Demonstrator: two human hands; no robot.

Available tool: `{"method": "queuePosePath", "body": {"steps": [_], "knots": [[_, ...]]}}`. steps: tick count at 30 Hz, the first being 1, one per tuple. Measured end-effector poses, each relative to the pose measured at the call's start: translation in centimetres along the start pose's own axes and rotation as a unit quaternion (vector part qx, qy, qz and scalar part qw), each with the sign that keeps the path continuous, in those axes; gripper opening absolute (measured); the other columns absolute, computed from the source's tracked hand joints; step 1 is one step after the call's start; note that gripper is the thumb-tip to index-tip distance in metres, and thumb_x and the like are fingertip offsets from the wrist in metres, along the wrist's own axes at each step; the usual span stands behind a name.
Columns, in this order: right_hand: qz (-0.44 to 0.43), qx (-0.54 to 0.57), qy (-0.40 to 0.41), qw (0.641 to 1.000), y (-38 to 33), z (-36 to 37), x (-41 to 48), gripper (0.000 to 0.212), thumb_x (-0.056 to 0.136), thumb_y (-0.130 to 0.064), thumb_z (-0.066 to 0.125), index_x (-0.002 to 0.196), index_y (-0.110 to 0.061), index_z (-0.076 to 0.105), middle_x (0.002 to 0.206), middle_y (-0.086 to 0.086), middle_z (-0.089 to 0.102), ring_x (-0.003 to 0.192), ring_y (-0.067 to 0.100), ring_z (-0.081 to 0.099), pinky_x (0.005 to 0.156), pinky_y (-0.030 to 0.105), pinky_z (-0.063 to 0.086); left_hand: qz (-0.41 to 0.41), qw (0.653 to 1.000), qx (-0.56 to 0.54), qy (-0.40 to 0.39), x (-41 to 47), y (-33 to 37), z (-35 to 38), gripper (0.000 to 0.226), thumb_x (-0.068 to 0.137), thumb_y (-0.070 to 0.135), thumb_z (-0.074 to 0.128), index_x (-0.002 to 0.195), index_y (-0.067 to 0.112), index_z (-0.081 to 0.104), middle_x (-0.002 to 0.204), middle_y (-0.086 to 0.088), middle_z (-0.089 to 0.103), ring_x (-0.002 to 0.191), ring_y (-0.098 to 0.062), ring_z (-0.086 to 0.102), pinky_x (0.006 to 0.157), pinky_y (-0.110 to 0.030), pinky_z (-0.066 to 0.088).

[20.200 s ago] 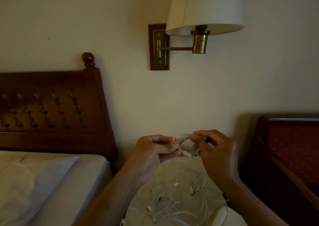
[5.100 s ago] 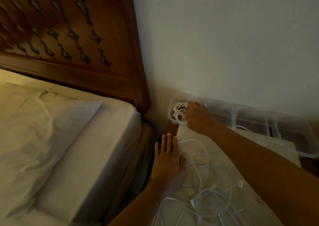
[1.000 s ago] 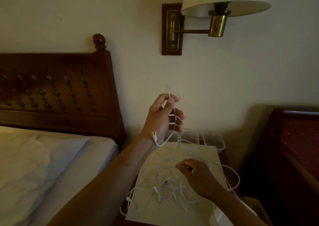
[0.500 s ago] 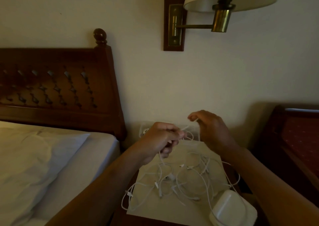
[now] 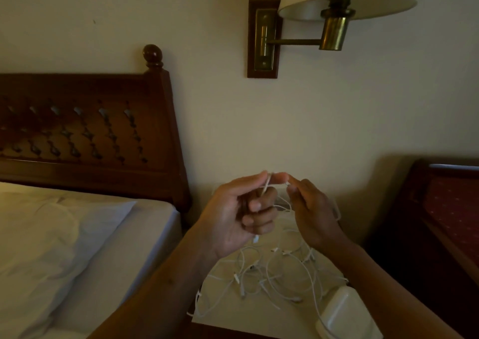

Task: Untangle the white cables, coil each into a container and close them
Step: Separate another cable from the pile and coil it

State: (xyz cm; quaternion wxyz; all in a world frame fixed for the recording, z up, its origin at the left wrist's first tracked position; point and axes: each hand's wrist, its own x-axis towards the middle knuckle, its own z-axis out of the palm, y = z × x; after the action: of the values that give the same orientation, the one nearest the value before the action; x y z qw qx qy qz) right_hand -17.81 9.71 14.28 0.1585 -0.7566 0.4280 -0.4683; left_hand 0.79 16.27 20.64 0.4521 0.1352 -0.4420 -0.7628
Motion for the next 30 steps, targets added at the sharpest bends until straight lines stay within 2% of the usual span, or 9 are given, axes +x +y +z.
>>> {"method": "queuePosePath", "body": {"steps": [3,5,8,11,16,19,21,27,30], "knots": [[-0.05,0.011,-0.017,0.999,-2.5,0.6,-1.2,0.029,0.105,-0.034,0.047,0.085,-0.049,0.062,0.067,-0.012,0.06,0.055,0.005,0.052,0.052,0.013,0.039,0.074,0.997,-0.035,0.007,0.9,-0.2,0.9,0.024,0.1,0.013,0.053,0.118,-0.001,0.061,0.061,-0.001,0.05,0.049,-0.014,0.053,0.048,-0.027,0.046],[-0.073,-0.009,-0.052,0.996,-3.9,1.0,-2.3,0.031,0.099,-0.028,0.052,0.072,-0.043,0.056,0.058,-0.013,0.054,0.049,0.006,0.046,0.048,0.016,0.034,0.121,0.992,-0.025,0.026,1.9,-0.1,1.4,0.015,0.101,0.011,0.051,0.107,0.0,0.059,0.071,-0.01,0.064,0.07,-0.027,0.07,0.066,-0.037,0.06],[-0.099,-0.067,-0.079,0.99,-5.4,0.1,-2.6,0.019,0.098,-0.014,0.061,0.086,-0.028,0.063,0.067,-0.015,0.054,0.055,0.005,0.049,0.053,0.017,0.037,0.145,0.976,0.137,0.082,3.1,0.0,1.3,0.015,0.11,0.012,0.041,0.101,0.004,0.05,0.1,-0.029,0.072,0.098,-0.045,0.072,0.089,-0.051,0.06],[-0.118,-0.126,-0.09,0.981,-6.2,-1.8,-2.3,0.013,0.099,-0.015,0.061,0.106,-0.02,0.07,0.087,-0.007,0.071,0.065,0.006,0.059,0.059,0.026,0.051,0.144,0.951,0.258,0.09,3.4,0.0,0.6,0.007,0.11,0.009,0.04,0.111,0.006,0.045,0.107,-0.037,0.07,0.103,-0.05,0.07,0.098,-0.06,0.055],[-0.146,-0.173,-0.086,0.97,-6.2,-4.6,-1.4,0.009,0.097,-0.031,0.066,0.091,-0.025,0.069,0.076,-0.019,0.06,0.056,0.0,0.047,0.054,0.017,0.036,0.138,0.909,0.379,0.106,3.2,0.3,-0.9,0.014,0.112,0.008,0.036,0.117,-0.001,0.045,0.109,-0.024,0.075,0.106,-0.038,0.072,0.098,-0.048,0.056],[-0.213,-0.22,-0.097,0.947,-6.4,-5.6,-1.0,0.007,0.091,-0.019,0.075,0.098,-0.02,0.075,0.086,-0.013,0.064,0.065,0.0,0.046,0.053,0.019,0.04,0.105,0.872,0.465,0.113,2.8,-0.4,-1.5,0.014,0.111,0.004,0.036,0.117,0.002,0.049,0.1,-0.01,0.076,0.086,-0.023,0.074,0.078,-0.037,0.059],[-0.281,-0.273,-0.077,0.917,-6.3,-6.1,-0.6,0.008,0.087,-0.013,0.078,0.093,-0.017,0.077,0.082,-0.003,0.065,0.063,0.01,0.054,0.045,0.026,0.042,0.082,0.856,0.504,0.087,2.8,-0.7,-1.6,0.017,0.112,0.006,0.037,0.115,0.004,0.053,0.091,-0.018,0.072,0.068,-0.029,0.069,0.066,-0.041,0.058],[-0.378,-0.295,0.025,0.877,-4.7,-8.4,1.7,0.024,0.106,-0.024,0.057,0.099,-0.021,0.079,0.093,-0.002,0.071,0.078,0.017,0.063,0.052,0.033,0.049,0.054,0.938,0.339,0.043,2.5,-1.5,-1.9,0.039,0.113,0.02,0.035,0.106,0.006,0.07,0.058,-0.017,0.056,0.04,-0.019,0.032,0.047,-0.026,0.033],[-0.343,-0.192,0.068,0.917,-4.2,-7.2,2.1,0.007,0.096,-0.014,0.072,0.092,-0.014,0.078,0.091,0.0,0.069,0.078,0.014,0.063,0.06,0.025,0.05,0.05,0.975,0.217,0.01,2.2,-2.2,-1.5,0.041,0.111,0.024,0.038,0.1,0.001,0.07,0.049,-0.003,0.043,0.042,-0.016,0.025,0.049,-0.026,0.027]]}}
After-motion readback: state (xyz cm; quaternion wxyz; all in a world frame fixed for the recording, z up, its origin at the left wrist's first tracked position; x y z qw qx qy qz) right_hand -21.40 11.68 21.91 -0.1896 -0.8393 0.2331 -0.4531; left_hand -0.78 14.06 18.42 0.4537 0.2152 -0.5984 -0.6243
